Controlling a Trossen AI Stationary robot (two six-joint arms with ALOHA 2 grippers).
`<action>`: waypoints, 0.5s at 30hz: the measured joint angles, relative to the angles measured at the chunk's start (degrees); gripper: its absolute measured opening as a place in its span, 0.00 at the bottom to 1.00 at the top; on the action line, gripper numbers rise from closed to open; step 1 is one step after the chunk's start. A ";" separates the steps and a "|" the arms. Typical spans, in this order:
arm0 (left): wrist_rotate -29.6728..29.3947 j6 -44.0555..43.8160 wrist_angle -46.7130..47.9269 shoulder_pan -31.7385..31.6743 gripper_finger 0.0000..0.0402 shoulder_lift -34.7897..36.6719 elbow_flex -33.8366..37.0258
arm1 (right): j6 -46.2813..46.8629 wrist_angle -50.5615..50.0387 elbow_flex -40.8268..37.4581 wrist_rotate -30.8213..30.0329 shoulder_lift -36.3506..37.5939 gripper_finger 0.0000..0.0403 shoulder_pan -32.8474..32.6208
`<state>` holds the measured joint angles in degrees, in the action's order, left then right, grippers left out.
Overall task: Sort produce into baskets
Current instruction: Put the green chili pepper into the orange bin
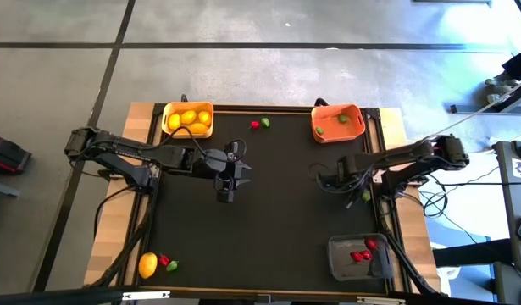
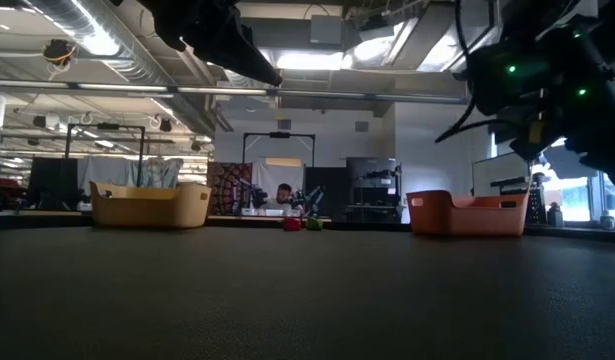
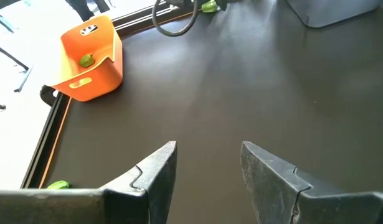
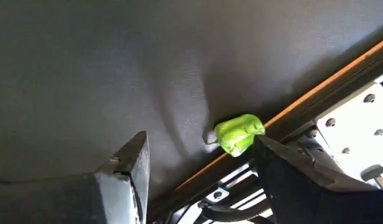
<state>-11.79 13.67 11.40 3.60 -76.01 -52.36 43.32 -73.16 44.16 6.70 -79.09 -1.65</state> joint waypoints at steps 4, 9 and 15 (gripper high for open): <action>0.00 0.00 -0.03 0.00 0.43 0.00 0.00 | -1.91 -0.66 -0.05 0.19 -1.17 0.55 1.86; 0.00 -0.04 0.00 0.00 0.43 0.00 0.00 | -7.16 -0.43 -0.02 0.92 -5.39 0.55 2.20; 0.00 -0.02 -0.01 0.00 0.43 0.00 0.00 | -12.14 -3.76 -0.02 3.39 -13.28 0.46 2.20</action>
<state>-11.79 13.65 11.39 3.60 -76.01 -52.36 31.18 -76.92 44.14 10.09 -92.36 0.56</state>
